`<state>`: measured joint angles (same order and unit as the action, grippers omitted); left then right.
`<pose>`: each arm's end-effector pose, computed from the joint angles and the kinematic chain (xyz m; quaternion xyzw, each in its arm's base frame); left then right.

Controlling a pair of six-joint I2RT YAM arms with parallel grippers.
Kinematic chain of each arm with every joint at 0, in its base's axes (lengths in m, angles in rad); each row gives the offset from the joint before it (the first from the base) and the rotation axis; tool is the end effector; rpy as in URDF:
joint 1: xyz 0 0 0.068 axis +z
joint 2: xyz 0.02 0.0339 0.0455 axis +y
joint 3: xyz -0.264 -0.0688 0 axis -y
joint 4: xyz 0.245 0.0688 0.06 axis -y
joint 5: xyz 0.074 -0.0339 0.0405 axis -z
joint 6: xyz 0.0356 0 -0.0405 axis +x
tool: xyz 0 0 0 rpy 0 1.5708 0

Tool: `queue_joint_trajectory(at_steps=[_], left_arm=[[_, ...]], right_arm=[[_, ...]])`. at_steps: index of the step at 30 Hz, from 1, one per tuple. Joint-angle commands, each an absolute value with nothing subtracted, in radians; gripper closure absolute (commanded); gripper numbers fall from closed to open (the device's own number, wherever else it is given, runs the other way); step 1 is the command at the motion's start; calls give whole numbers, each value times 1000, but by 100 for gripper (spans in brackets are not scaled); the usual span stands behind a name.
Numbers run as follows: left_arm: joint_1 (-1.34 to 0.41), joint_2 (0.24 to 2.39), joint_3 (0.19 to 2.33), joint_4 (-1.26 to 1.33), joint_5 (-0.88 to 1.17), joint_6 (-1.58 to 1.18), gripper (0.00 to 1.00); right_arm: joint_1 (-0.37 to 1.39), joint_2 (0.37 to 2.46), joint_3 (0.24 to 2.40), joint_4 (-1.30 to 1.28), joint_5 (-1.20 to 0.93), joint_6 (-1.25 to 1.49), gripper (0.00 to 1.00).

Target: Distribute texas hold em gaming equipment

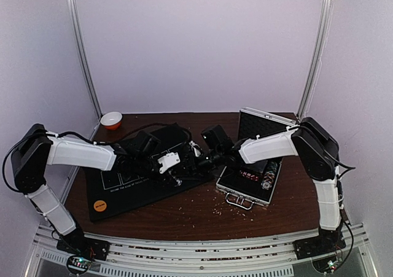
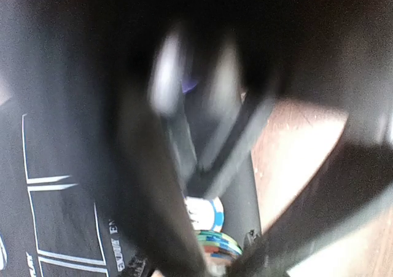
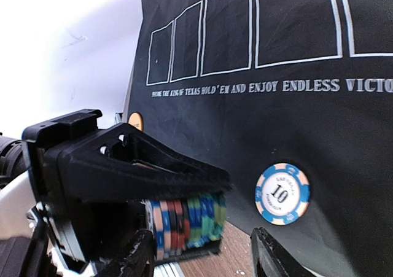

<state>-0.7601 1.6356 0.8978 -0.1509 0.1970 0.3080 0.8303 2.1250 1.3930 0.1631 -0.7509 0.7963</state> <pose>0.2325 -0.2306 0.1720 0.5057 0.7905 -0.1649 0.3036 0.2962 0.3600 0.1650 -0.1900 0.8129 0.5456 0.0733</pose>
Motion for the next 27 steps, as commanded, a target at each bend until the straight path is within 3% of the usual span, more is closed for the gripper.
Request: queue_joint_trajectory(at_steps=[1, 11, 27], left_arm=[[-740, 1570, 883, -277, 155, 248, 100], [-691, 1557, 889, -331, 70, 93, 100], [-271, 1304, 771, -475, -240, -421, 100]], right_arm=[[802, 2062, 1360, 19, -600, 727, 45], [797, 1937, 1345, -74, -516, 637, 45], [793, 1793, 1270, -158, -468, 457, 45]])
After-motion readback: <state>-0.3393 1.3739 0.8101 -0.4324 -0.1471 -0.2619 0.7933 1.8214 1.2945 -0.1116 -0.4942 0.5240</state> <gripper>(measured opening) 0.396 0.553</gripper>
